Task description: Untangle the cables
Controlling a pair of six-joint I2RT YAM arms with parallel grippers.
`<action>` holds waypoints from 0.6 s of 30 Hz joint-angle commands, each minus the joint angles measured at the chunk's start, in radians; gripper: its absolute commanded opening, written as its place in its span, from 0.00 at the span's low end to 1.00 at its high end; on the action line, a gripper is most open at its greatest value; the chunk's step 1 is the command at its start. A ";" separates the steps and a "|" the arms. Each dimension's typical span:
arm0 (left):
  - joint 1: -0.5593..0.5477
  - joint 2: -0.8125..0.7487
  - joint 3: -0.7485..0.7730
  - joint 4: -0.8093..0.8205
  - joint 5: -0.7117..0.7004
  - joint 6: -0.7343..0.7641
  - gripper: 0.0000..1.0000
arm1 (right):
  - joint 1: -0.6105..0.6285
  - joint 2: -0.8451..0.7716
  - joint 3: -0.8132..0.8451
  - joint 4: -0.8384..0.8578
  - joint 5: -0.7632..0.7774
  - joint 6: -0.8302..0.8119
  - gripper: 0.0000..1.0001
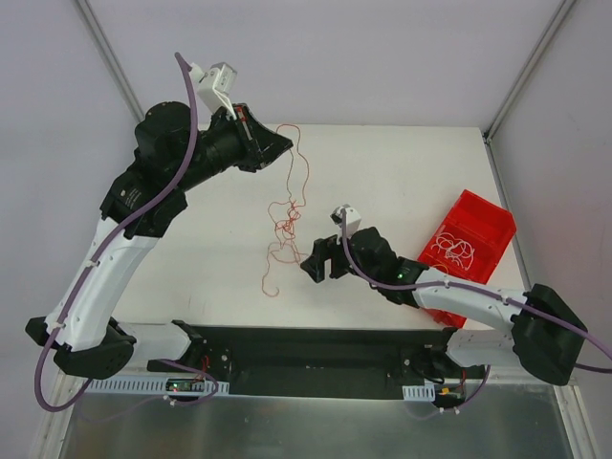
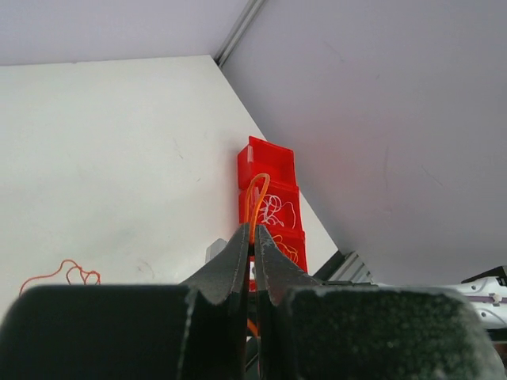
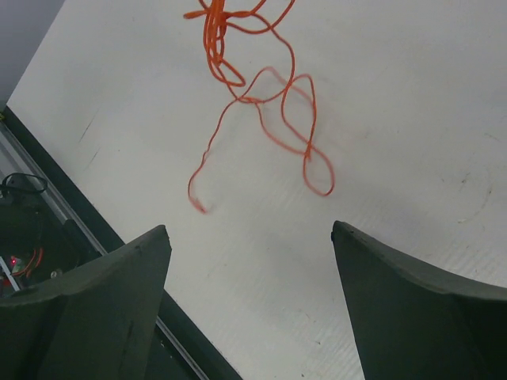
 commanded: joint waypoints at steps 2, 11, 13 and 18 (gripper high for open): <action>-0.004 -0.027 0.015 0.055 -0.022 0.036 0.00 | 0.003 0.040 -0.001 0.170 0.067 -0.011 0.86; -0.004 -0.005 0.031 0.068 -0.011 0.031 0.00 | 0.052 0.237 0.012 0.464 0.257 0.028 0.83; -0.004 0.001 0.033 0.070 -0.001 0.027 0.00 | 0.063 0.273 0.021 0.506 0.302 0.026 0.83; -0.004 -0.002 0.039 0.070 0.007 0.021 0.00 | 0.068 0.387 0.079 0.530 0.351 -0.032 0.84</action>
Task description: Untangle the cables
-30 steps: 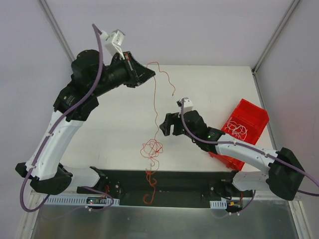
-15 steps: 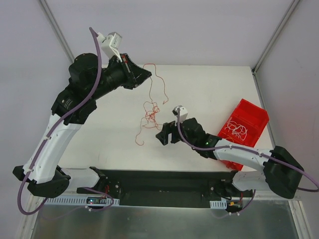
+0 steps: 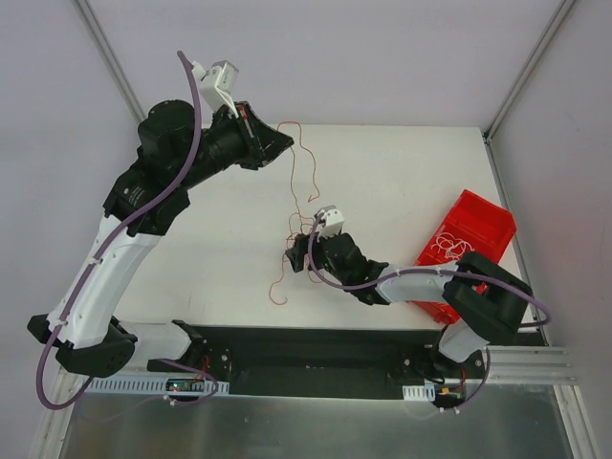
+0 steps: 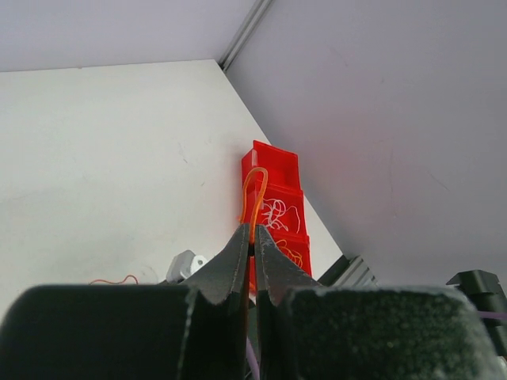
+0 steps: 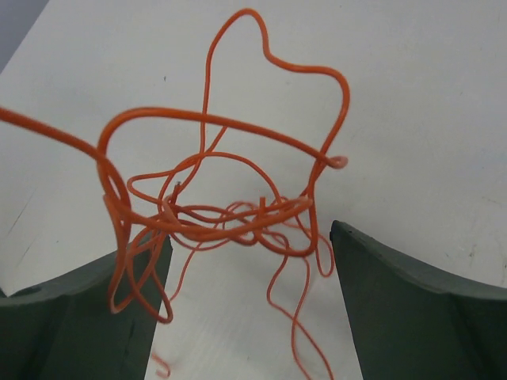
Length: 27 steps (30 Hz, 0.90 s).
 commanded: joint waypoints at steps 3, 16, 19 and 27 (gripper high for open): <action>-0.004 -0.010 0.058 0.053 0.031 0.004 0.00 | -0.001 0.122 0.110 0.137 0.110 -0.073 0.63; -0.004 -0.199 0.360 0.051 -0.462 0.359 0.00 | -0.206 0.127 0.026 -0.016 0.225 0.131 0.00; -0.004 -0.227 0.421 0.068 -0.564 0.437 0.00 | -0.297 0.110 0.021 -0.086 0.125 0.148 0.00; -0.004 -0.305 0.175 0.068 -0.567 0.334 0.00 | -0.387 0.126 0.156 -0.338 -0.033 0.073 0.00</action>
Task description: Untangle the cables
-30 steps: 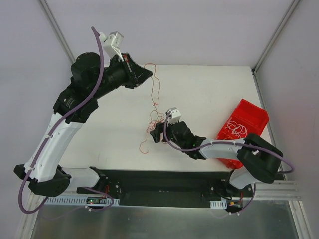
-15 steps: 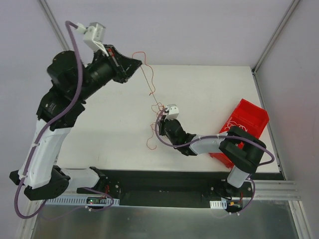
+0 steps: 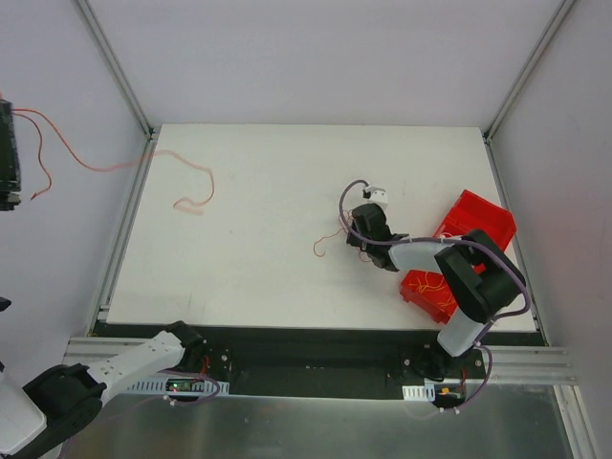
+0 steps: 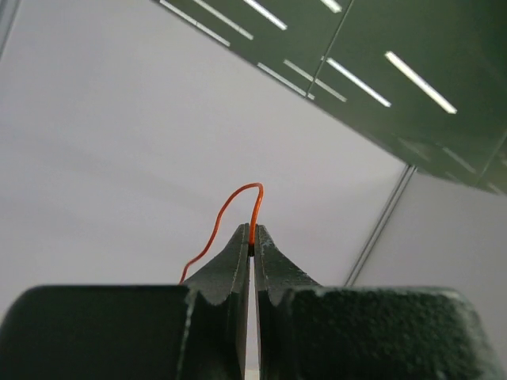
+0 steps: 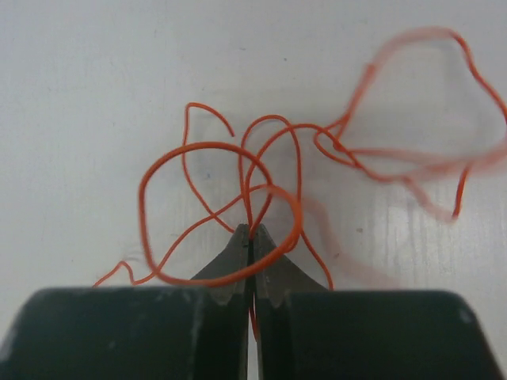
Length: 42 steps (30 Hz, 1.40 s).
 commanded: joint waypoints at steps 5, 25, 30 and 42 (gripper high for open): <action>-0.005 0.042 -0.450 -0.039 0.112 -0.148 0.00 | -0.012 -0.056 0.226 -0.413 -0.260 -0.087 0.27; -0.003 0.114 -1.242 0.030 0.253 -0.504 0.00 | 0.023 -0.502 0.048 -0.630 -0.309 -0.148 0.84; 0.006 0.044 -1.282 -0.005 0.165 -0.466 0.00 | 0.080 -0.447 0.089 -0.542 -0.396 -0.127 0.85; 0.008 -0.181 -1.285 -0.096 0.005 -0.482 0.06 | 0.223 -0.254 0.177 -0.464 -0.432 -0.062 0.84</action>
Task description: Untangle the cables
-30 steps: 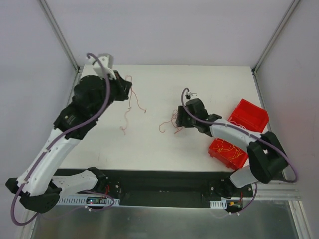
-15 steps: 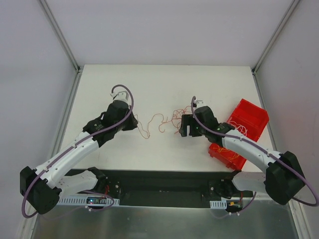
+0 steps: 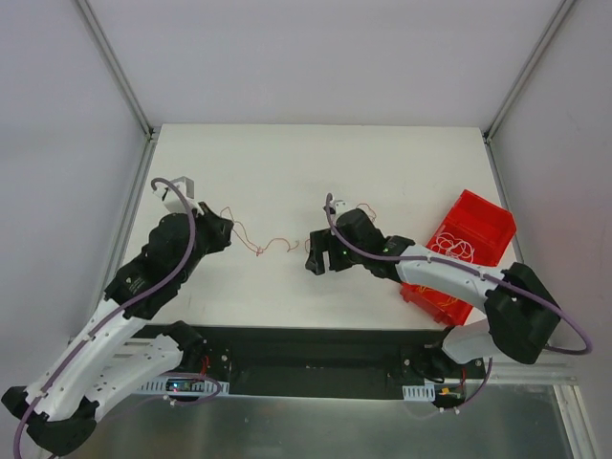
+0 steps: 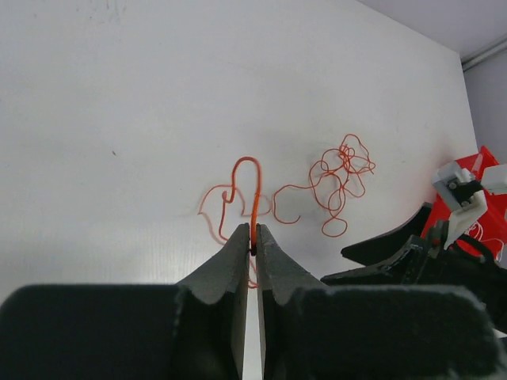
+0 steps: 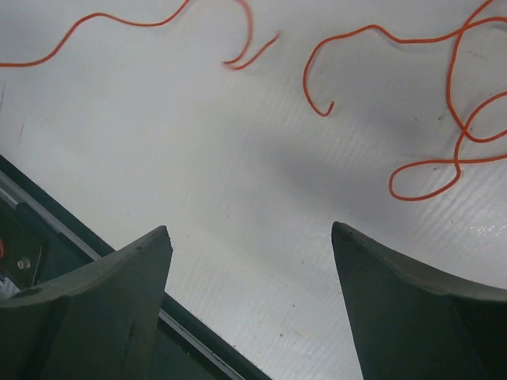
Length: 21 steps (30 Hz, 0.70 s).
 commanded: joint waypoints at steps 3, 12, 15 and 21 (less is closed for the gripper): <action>0.010 0.148 -0.018 -0.009 -0.030 -0.004 0.06 | 0.007 0.069 0.059 0.045 -0.056 0.044 0.84; 0.065 0.619 0.108 0.060 0.079 0.067 0.00 | 0.007 0.127 0.088 0.085 -0.131 0.073 0.84; 0.113 0.740 0.128 0.071 0.156 0.069 0.00 | 0.007 0.173 0.130 0.078 -0.154 0.080 0.84; 0.174 0.792 0.080 0.156 0.294 0.069 0.14 | -0.001 0.237 0.182 0.084 -0.189 0.078 0.84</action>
